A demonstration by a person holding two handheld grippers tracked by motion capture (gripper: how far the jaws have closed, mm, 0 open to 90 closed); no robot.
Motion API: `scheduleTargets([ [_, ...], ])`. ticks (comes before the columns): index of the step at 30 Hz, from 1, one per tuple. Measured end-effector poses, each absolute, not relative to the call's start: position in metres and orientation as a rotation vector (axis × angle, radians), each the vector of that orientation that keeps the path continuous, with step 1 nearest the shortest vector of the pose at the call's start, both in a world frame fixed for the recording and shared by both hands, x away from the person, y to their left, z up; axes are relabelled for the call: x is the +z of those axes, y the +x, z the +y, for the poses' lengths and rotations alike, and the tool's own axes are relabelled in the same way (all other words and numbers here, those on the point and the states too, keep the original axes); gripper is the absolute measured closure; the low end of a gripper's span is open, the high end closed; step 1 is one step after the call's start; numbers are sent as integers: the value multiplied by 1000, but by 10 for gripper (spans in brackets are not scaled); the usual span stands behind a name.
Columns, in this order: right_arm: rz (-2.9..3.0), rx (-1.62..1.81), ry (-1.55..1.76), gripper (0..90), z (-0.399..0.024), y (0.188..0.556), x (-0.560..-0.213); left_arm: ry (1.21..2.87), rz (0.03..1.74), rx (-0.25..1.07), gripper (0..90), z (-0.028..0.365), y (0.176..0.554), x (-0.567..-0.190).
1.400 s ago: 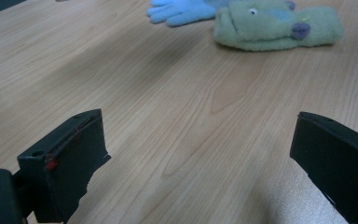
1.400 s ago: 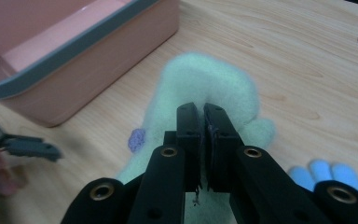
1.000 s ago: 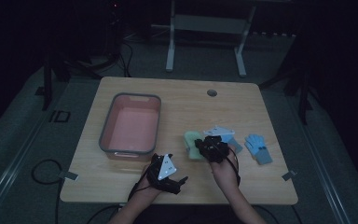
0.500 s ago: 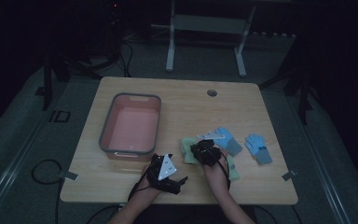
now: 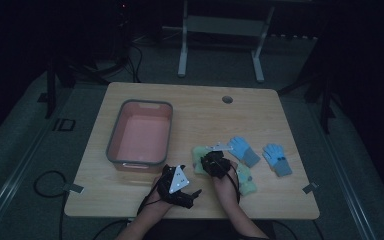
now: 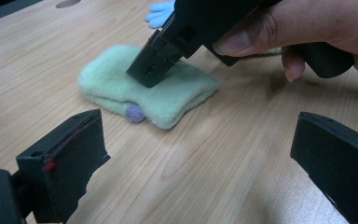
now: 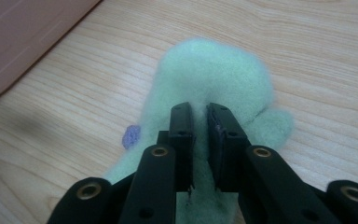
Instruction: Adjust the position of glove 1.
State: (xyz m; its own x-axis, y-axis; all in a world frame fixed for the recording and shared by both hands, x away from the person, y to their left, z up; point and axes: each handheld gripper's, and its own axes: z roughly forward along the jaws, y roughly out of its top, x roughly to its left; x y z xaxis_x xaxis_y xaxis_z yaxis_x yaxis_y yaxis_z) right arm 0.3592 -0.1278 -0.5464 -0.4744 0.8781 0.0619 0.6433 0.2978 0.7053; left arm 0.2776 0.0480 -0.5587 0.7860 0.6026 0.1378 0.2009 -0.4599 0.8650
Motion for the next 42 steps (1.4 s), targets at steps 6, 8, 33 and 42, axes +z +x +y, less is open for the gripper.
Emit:
scheduleTargets([
  [6,2257,984,1309,610,-130,358,-537,2036,598,537,31,48,278,-559],
  [8,2269,1012,1232,579,-140,358,-523,2034,597,539,31,48,277,-559],
  [33,2451,902,1023,634,-264,325,-520,2043,602,541,31,47,278,-559],
  [42,2448,870,1080,710,-264,321,-539,2041,601,540,31,47,278,-559],
])
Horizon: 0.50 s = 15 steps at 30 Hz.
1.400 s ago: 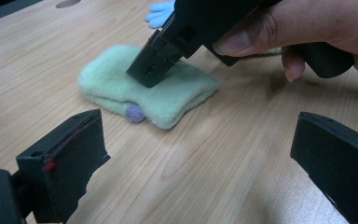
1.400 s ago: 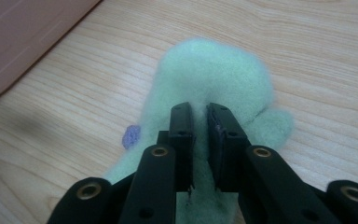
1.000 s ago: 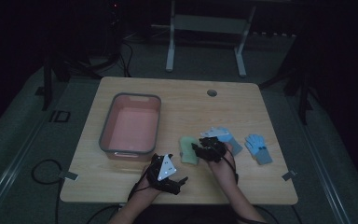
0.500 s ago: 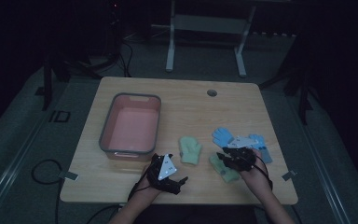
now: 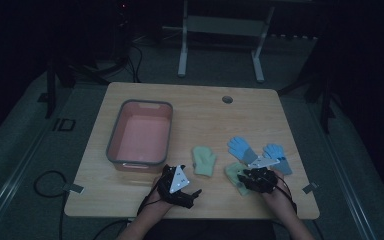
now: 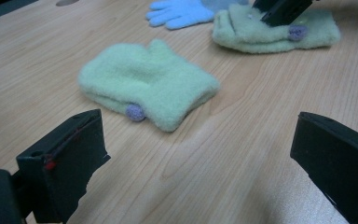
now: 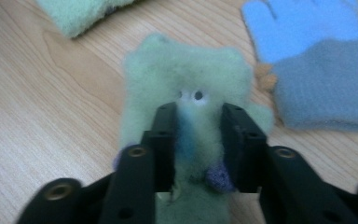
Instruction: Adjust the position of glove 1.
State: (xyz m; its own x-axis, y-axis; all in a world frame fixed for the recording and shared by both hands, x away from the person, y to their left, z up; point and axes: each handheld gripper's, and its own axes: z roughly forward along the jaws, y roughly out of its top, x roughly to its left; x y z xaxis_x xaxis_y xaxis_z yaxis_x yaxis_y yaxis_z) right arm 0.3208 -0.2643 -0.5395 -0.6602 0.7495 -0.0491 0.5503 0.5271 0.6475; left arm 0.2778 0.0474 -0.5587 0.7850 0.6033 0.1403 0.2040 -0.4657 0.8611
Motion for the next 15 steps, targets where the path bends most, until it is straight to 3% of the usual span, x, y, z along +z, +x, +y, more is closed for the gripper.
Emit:
scheduleTargets([
  [4,2443,872,1071,813,-262,319,-541,2038,606,536,31,47,278,-559],
  [15,2384,990,1131,868,-259,312,-515,2041,606,544,31,47,278,-559],
])
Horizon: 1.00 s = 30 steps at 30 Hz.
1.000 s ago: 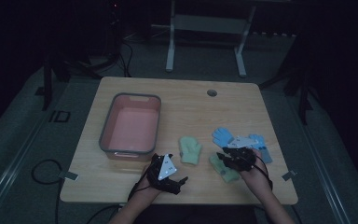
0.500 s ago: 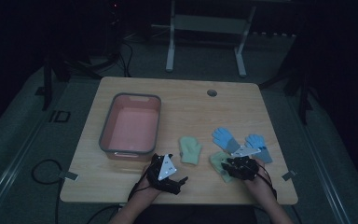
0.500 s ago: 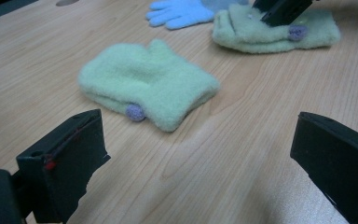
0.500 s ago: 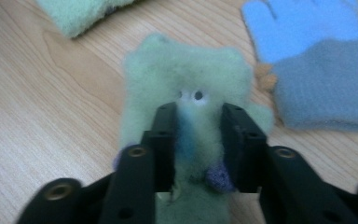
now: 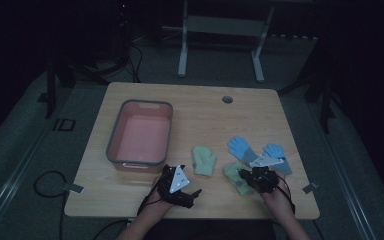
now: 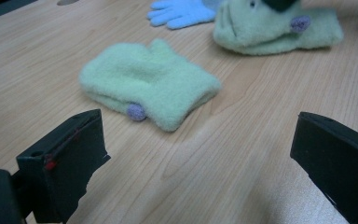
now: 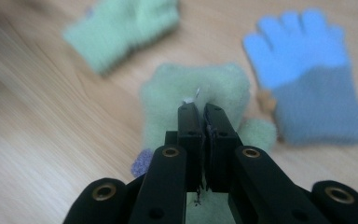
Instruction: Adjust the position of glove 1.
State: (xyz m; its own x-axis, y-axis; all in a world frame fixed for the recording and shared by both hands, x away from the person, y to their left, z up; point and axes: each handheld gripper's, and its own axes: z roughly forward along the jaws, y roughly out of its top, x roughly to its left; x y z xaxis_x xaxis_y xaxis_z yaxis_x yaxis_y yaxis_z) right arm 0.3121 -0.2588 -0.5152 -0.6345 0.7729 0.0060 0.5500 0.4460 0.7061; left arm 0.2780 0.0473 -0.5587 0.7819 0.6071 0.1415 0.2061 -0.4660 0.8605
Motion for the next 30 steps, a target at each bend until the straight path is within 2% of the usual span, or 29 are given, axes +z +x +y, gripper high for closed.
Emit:
scheduleTargets([
  [7,2266,1018,1179,868,-251,319,-485,2045,608,546,31,47,278,-559],
  [14,2103,984,1300,869,-245,335,-475,2045,609,549,31,47,278,-559],
  [30,2059,891,1538,859,-237,360,-528,2039,608,551,31,47,278,-559],
])
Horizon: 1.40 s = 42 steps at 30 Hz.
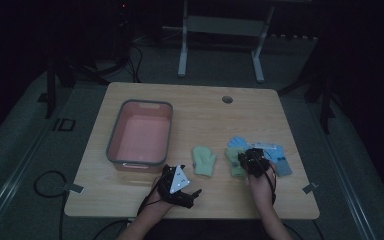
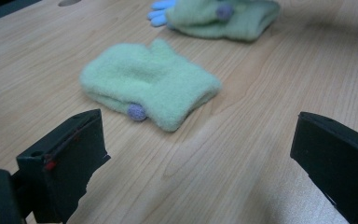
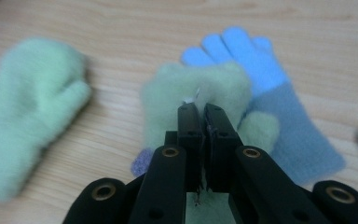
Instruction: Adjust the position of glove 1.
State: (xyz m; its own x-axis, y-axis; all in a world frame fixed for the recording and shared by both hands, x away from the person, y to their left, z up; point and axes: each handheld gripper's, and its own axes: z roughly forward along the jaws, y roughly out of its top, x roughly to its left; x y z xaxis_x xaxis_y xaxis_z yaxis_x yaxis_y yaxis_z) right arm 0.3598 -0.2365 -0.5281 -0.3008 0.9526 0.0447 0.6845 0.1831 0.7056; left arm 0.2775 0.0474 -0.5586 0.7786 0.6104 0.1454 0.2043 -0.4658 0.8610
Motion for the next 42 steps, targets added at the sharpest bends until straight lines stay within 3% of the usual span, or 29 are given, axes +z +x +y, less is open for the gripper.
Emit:
scheduleTargets([
  [8,2079,896,1534,776,-239,363,-540,2040,607,550,31,47,278,-559],
  [12,2125,923,1480,665,-240,362,-534,2038,602,548,31,48,277,-559],
  [25,2315,971,1073,630,-269,361,-505,2035,604,551,31,48,277,-559],
  [30,2417,921,916,628,-272,363,-508,2037,604,550,31,47,277,-559],
  [42,2461,871,937,601,-265,372,-536,2034,605,549,31,48,277,-559],
])
